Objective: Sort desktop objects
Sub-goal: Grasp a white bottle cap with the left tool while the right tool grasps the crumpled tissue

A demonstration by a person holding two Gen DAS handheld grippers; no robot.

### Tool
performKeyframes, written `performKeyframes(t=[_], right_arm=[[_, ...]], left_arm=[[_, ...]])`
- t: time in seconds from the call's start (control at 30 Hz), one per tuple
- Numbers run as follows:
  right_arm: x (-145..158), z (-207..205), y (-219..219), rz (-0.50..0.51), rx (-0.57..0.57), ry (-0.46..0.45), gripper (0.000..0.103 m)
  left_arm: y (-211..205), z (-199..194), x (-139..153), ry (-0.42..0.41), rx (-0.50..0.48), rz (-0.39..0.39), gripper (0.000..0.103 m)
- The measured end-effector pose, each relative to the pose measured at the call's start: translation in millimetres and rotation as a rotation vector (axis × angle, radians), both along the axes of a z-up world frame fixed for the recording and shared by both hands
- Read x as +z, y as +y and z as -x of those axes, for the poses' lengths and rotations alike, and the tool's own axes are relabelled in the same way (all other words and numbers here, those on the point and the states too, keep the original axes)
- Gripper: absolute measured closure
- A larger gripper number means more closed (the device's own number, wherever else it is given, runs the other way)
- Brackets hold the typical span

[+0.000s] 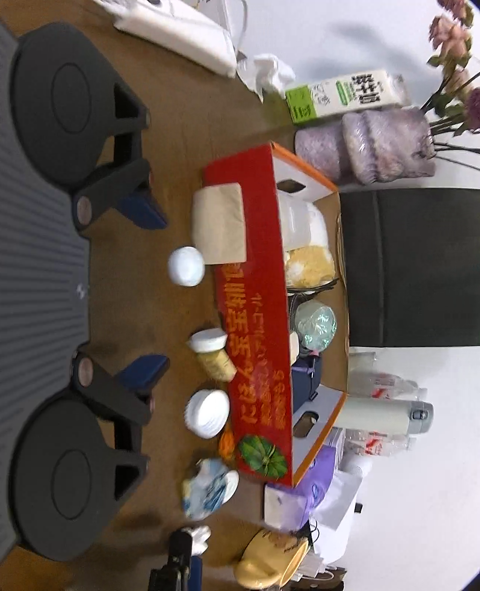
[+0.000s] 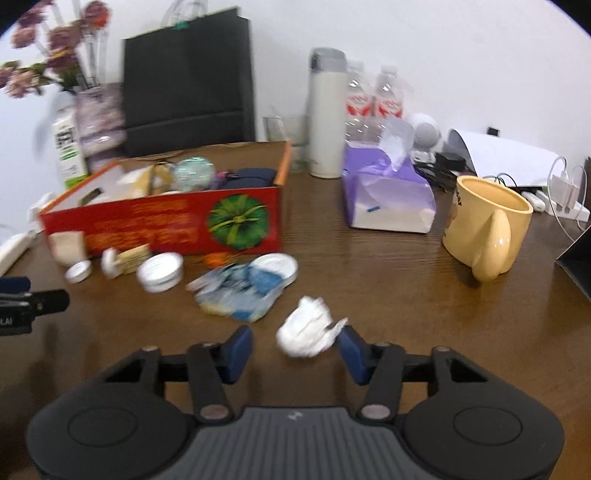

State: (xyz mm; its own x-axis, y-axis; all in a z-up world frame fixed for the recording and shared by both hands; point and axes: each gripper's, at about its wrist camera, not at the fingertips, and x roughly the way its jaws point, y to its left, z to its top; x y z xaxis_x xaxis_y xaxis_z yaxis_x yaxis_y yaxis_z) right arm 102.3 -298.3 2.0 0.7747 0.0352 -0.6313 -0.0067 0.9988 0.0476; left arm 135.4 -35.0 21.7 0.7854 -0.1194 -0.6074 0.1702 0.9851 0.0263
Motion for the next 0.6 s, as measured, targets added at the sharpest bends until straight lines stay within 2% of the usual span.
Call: performKeyframes(t=[0.1, 0.13, 0.27, 0.33, 0.5, 0.6], right_arm=[[-4.1, -11.6, -7.8, -0.034, -0.007, 0.009, 0.072], [-6.0, -13.0, -9.1, -0.043, -0.003, 0.008, 0.073], [-9.9, -9.8, -3.6, -0.009, 0.012, -0.022, 0.082], [-11.8, -6.1, 4.0, 0.030, 0.028, -0.038, 0.084], [-9.7, 3.0, 9.5, 0.008, 0.062, -0.043, 0.085], [-4.4, 26.4, 14.5, -0.010, 0.072, -0.057, 0.085]], left_arm=[[2.0, -20.7, -4.4, 0.001, 0.047, 0.002, 0.033], [2.5, -26.1, -5.3, 0.005, 0.062, 0.000, 0.035], [7.0, -41.7, -11.7, 0.038, 0.084, 0.027, 0.073], [6.6, -36.8, -13.6, 0.025, 0.087, 0.006, 0.073], [8.9, -11.0, -8.2, 0.029, 0.096, 0.036, 0.073], [7.3, 19.9, 0.0, 0.021, 0.118, 0.032, 0.073]])
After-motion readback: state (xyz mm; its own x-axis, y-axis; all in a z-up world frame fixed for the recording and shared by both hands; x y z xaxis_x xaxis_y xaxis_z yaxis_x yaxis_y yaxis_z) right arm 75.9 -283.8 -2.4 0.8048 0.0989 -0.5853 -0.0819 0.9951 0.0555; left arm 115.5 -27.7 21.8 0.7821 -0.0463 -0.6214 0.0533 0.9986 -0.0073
